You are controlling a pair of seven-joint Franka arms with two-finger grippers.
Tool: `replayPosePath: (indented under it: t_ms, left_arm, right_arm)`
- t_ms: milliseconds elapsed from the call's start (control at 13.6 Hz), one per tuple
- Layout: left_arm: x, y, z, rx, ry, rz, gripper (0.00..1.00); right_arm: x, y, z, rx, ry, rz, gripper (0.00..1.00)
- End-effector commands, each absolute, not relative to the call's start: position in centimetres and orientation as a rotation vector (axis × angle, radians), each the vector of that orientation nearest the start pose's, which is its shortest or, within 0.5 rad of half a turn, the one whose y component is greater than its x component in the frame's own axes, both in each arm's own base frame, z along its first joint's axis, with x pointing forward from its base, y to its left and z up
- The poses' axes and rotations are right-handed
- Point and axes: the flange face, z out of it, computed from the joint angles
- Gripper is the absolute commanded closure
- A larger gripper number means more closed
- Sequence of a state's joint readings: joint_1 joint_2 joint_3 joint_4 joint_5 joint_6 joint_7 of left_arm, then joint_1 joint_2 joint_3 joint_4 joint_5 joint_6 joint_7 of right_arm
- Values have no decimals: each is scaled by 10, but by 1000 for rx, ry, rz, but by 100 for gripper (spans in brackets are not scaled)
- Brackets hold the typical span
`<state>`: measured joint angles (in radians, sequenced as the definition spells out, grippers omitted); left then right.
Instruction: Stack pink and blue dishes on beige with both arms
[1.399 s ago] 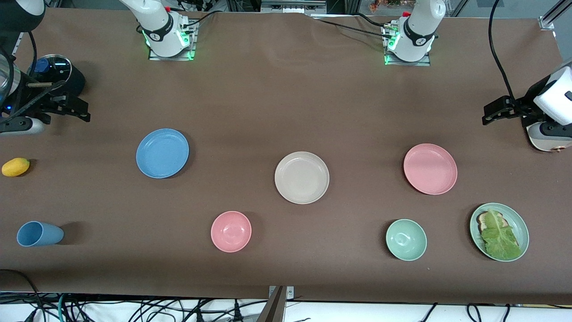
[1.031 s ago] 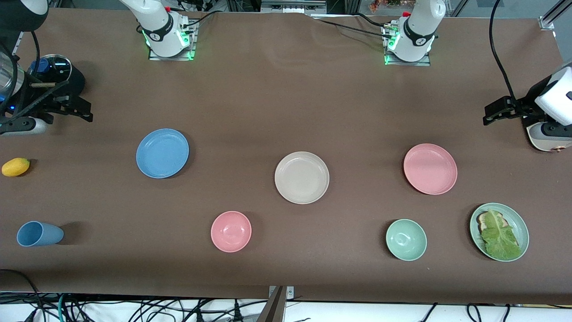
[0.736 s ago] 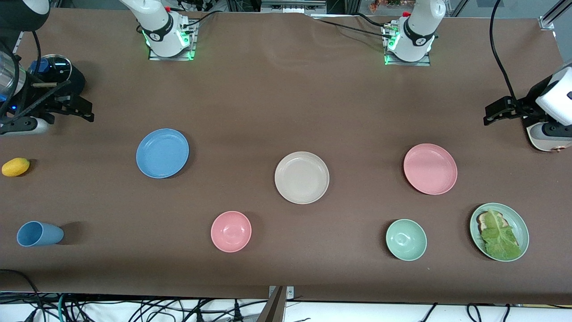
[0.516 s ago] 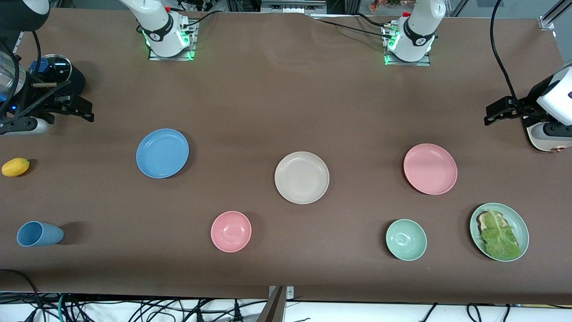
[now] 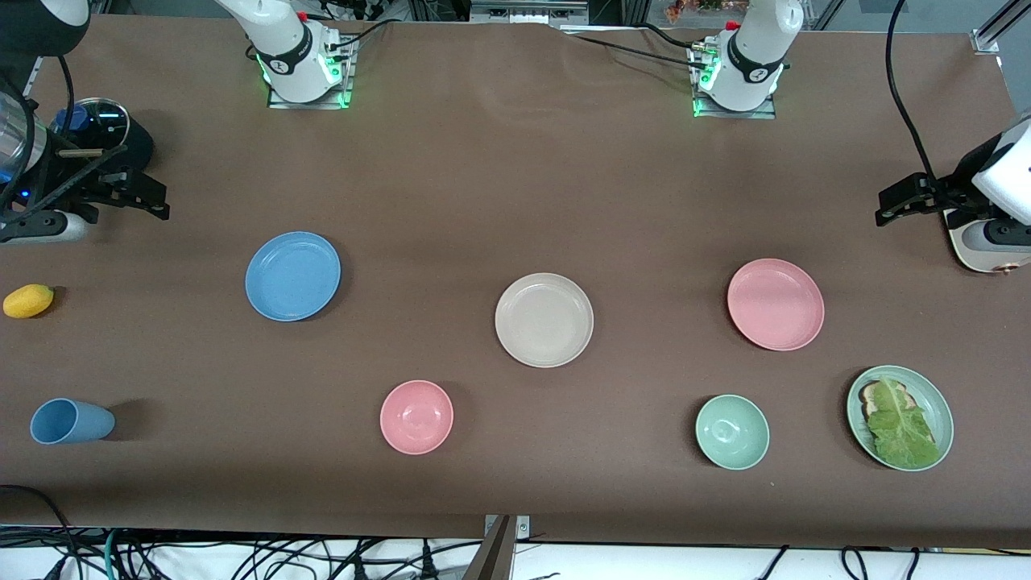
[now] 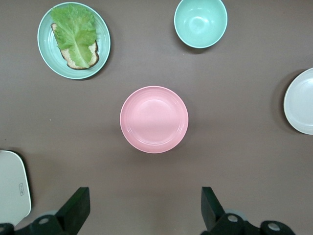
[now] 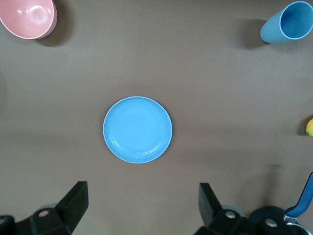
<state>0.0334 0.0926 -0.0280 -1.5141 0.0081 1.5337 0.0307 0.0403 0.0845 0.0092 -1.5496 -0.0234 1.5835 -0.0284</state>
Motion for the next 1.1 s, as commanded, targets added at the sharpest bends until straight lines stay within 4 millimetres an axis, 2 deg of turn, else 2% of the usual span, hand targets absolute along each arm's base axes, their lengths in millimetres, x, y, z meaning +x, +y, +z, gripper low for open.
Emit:
replayPosePath:
  t_ms: [0,663,810,1031]
  left_arm:
    - [579,10,603,-3141,63,94,0]
    - [580,0,603,-3144,87,89,0]
    - [580,7,603,-3149,68,89,0]
    - [582,4,616,-3144,77,46,0]
  right_arm:
    - [578,27,595,-3170,-103,74,0]
    - [579,28,595,-3170,-103,72,0]
    - [578,28,594,-3168,-103,77,0]
    - [579,28,595,-3168,-103,72,0]
